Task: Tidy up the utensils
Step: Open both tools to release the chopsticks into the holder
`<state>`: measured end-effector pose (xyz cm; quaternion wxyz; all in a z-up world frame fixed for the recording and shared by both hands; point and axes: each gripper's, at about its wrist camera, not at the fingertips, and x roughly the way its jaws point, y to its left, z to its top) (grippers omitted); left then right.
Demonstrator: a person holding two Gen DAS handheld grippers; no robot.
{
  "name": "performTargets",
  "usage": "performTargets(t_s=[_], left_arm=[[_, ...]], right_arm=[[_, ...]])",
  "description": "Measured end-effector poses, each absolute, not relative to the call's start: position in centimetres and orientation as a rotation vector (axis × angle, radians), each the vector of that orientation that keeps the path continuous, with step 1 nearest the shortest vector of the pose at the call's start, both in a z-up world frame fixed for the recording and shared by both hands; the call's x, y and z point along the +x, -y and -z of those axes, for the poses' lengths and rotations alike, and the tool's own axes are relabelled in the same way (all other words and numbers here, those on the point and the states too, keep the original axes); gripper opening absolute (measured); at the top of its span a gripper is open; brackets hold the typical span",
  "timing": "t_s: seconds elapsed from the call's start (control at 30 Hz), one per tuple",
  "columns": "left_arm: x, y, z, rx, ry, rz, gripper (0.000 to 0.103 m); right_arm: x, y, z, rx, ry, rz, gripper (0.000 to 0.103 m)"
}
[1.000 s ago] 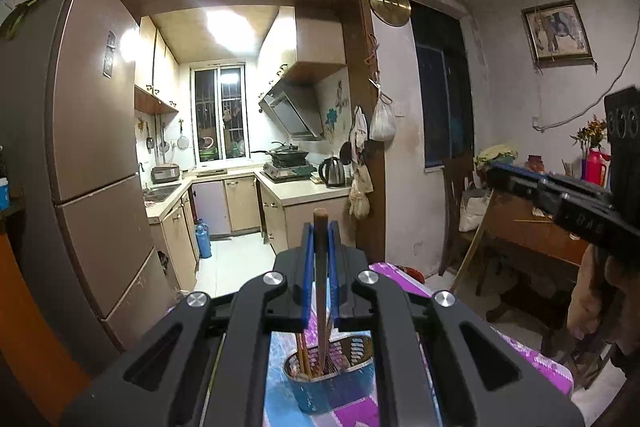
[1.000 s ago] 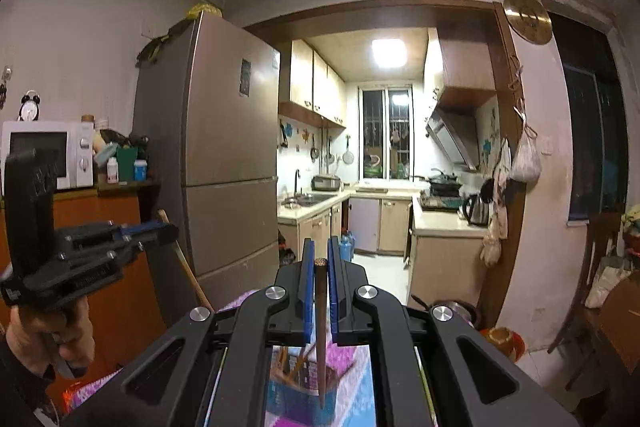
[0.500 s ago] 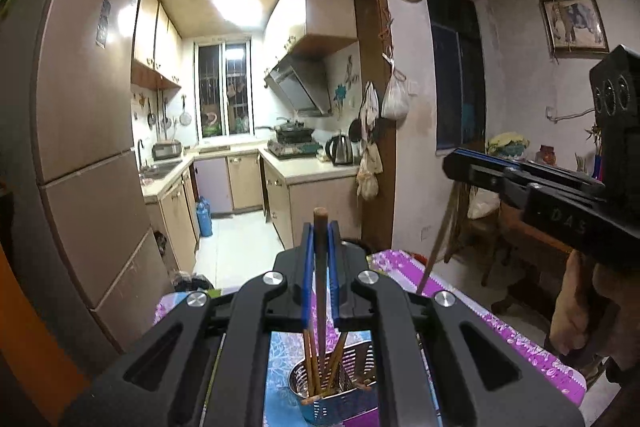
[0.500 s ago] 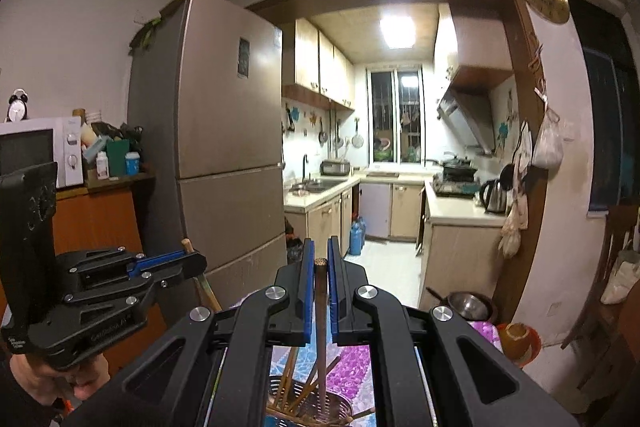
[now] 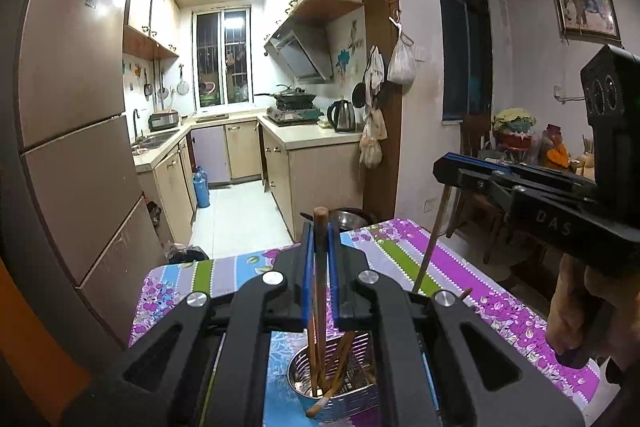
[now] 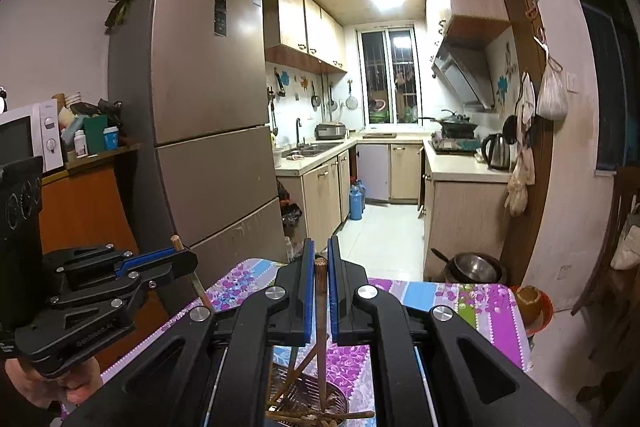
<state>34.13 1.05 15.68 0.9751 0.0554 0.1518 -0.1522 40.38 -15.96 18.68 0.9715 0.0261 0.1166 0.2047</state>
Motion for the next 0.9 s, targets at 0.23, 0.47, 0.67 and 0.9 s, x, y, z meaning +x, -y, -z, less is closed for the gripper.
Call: performTargets(t_s=[0.23, 0.47, 0.67, 0.9], left_arm=[[35.1, -0.9, -14.6, 0.113, -0.334, 0.305, 0.005], [35.5, -0.8, -14.3, 0.118, -0.337, 0.304, 0.006], [35.8, -1.2, -14.2, 0.089, -0.32, 0.278, 0.042], [35.4, -2.0, -14.8, 0.065, -0.301, 0.251, 0.042]], right_arm=[[41.2, 15.7, -17.7, 0.054, -0.253, -0.414, 0.007], [41.7, 15.6, -17.1, 0.053, -0.27, -0.419, 0.008], [41.4, 15.8, -17.2, 0.064, -0.261, -0.418, 0.029], [40.0, 16.5, -18.2, 0.067, -0.224, -0.406, 0.032]])
